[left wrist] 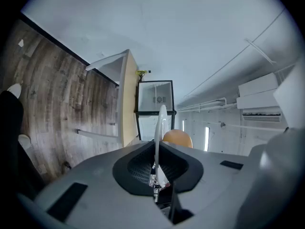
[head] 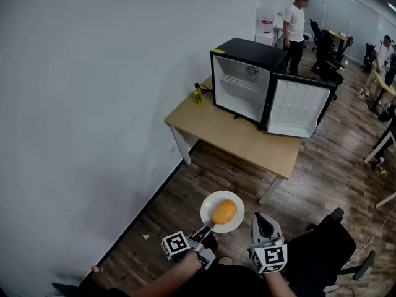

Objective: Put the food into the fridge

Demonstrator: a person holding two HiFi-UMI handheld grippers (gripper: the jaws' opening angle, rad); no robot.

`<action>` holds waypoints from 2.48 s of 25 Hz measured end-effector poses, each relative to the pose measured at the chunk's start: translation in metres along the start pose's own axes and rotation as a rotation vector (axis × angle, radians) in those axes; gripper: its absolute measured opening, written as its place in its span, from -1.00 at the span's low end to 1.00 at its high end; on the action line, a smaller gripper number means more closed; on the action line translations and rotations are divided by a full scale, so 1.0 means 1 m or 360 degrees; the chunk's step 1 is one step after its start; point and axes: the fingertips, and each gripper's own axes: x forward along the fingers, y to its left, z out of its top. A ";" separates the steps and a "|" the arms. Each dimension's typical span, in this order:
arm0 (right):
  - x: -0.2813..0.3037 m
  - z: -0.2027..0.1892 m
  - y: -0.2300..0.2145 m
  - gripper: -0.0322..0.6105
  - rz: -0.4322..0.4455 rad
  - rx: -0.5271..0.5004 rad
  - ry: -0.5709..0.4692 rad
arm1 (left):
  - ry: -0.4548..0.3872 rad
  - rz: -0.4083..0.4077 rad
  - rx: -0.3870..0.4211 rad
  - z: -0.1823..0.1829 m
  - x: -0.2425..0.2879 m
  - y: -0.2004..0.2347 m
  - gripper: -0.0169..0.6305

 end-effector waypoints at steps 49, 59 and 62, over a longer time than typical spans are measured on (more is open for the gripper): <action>0.355 0.053 -0.100 -0.71 -0.0304 0.0110 0.0113 | 0.0314 -0.0014 0.0098 0.276 0.275 -0.034 -0.87; 0.402 0.052 -0.118 -0.71 -0.0325 0.0133 0.0134 | 0.0303 0.0018 0.0084 0.320 0.334 -0.027 -0.87; 0.422 0.051 -0.131 -0.71 -0.0313 0.0143 0.0123 | 0.0283 0.0017 0.0081 0.330 0.355 -0.024 -0.87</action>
